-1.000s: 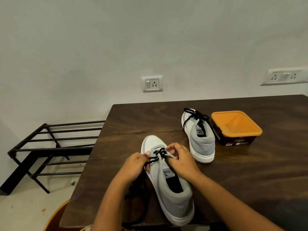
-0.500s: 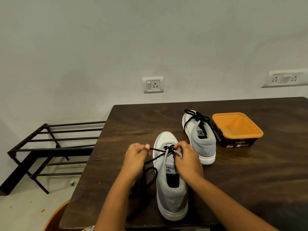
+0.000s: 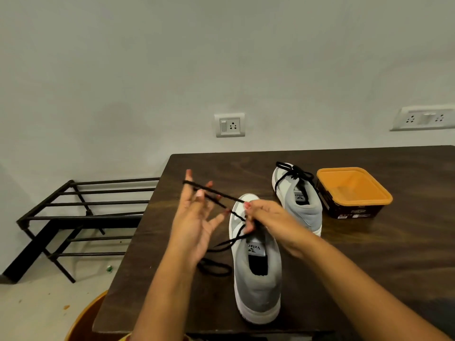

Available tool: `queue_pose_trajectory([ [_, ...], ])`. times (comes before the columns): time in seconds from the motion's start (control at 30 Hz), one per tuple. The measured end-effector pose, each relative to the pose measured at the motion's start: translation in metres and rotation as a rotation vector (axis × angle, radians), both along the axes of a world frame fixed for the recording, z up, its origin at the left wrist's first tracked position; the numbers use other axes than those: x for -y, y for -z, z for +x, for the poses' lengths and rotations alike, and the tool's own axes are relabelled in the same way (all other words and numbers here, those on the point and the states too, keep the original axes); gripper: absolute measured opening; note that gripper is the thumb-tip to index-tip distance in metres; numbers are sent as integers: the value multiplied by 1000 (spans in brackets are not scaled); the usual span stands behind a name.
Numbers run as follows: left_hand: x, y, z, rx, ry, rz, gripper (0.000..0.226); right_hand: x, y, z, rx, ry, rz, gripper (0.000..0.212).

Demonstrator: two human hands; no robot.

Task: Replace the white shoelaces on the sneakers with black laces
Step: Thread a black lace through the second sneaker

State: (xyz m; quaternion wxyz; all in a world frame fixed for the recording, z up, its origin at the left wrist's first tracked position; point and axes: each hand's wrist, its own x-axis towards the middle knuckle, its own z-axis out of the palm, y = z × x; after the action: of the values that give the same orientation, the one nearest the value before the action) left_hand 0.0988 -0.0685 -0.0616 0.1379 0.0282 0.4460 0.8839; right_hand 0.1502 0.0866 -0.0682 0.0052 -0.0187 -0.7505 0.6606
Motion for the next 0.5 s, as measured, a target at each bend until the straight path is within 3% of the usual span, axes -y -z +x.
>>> queue_pose_trajectory([
  [0.1, 13, 9, -14, 276, -256, 73, 22, -31, -10, 1, 27, 131, -71, 33],
  [0.17, 16, 16, -17, 357, -294, -33, 16, -47, -16, 4, 51, 238, -90, 31],
  [0.2, 16, 18, -17, 341, -279, -177, 17, -51, -19, 5, 52, 282, -96, 31],
  [0.3, 23, 27, -19, 54, -188, -1046, 33, -55, -17, 5, -12, 348, 180, 28],
  [0.37, 31, 30, -18, -152, -164, -1469, 38, -52, -9, 1, -65, 302, 461, 24],
  [0.43, 31, 29, -15, -425, -270, -1495, 25, -42, -2, -5, -77, 241, 593, 21],
  [0.5, 17, 24, -10, -733, -304, -1241, 15, -26, 0, -7, -130, 194, 638, 17],
])
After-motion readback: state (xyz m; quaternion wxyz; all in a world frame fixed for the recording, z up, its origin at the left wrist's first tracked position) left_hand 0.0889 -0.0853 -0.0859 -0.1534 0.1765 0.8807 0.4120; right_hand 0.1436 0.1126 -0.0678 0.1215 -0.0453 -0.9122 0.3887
